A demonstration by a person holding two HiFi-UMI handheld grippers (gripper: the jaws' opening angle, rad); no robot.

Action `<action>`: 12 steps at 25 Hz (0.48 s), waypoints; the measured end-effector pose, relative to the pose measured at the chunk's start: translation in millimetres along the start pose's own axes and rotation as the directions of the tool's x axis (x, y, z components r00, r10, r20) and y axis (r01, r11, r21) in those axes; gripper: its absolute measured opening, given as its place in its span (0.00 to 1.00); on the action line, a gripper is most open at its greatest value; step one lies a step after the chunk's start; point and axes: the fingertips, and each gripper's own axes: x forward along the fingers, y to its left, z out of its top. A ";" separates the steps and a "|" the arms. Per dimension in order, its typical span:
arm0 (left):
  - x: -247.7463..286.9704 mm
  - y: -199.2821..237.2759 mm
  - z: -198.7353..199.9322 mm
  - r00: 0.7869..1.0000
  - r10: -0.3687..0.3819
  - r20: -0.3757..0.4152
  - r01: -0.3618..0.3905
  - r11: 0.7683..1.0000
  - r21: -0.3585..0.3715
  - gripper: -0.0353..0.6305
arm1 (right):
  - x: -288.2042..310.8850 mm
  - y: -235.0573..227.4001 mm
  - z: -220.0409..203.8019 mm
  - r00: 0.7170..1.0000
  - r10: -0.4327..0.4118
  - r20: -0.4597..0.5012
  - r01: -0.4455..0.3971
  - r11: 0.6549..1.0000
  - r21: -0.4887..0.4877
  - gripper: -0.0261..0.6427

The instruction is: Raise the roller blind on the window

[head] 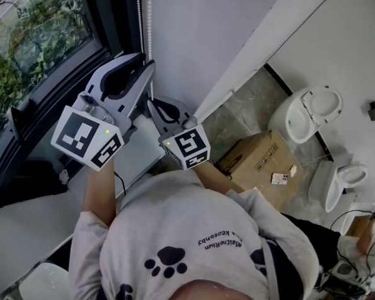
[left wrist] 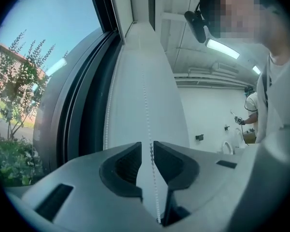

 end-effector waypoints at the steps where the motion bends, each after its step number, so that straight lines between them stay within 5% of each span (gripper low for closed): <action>1: 1.7 -0.5 4.0 1.000 -0.001 0.004 0.001 1.000 0.004 0.18 | -0.1 0.1 0.1 1.000 -0.001 0.000 0.001 1.000 -0.004 0.06; 12: 5.2 -5.3 16.7 1.000 0.002 0.015 -0.002 1.000 0.020 0.07 | 0.1 2.2 -1.4 1.000 -0.012 0.001 0.012 1.000 -0.024 0.06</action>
